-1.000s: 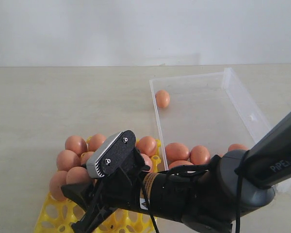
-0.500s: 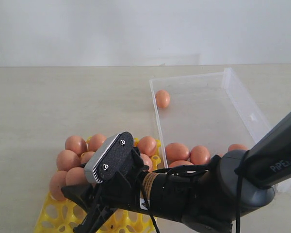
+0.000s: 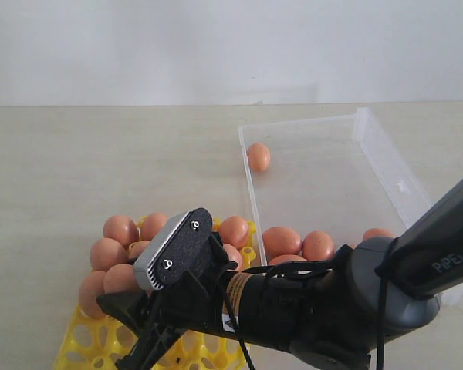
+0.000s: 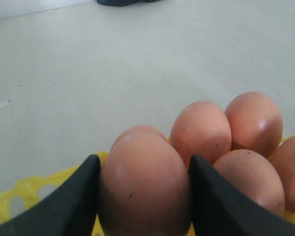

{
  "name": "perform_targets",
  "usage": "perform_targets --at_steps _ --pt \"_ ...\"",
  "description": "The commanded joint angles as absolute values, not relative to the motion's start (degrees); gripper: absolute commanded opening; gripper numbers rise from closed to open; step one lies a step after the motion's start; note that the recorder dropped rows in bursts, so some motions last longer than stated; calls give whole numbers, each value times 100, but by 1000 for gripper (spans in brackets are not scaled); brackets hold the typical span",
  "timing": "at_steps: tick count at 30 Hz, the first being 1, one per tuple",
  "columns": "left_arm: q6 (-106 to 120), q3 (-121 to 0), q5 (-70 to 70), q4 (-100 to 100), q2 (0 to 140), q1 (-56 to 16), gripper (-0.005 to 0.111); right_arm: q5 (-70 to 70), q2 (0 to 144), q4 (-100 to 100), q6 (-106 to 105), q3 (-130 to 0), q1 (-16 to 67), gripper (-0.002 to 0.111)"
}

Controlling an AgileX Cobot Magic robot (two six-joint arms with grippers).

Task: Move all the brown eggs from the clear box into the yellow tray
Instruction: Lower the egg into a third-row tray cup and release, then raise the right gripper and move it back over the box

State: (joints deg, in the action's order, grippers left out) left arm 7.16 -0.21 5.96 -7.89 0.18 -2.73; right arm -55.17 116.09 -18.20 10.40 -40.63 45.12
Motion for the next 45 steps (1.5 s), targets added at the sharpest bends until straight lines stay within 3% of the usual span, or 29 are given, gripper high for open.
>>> perform_targets --at_steps 1,29,34,45 --pt "733 0 563 -791 0 -257 4 -5600 11265 -1871 778 -4067 4521 35" --pt "733 0 605 -791 0 -257 4 -5114 11205 -1592 -355 -4067 4521 35" --pt "733 0 605 -791 0 -257 4 -5114 11205 -1566 -354 -4067 4521 51" --pt "733 0 605 -791 0 -257 4 -5120 11205 -1546 -354 -4067 4521 51"
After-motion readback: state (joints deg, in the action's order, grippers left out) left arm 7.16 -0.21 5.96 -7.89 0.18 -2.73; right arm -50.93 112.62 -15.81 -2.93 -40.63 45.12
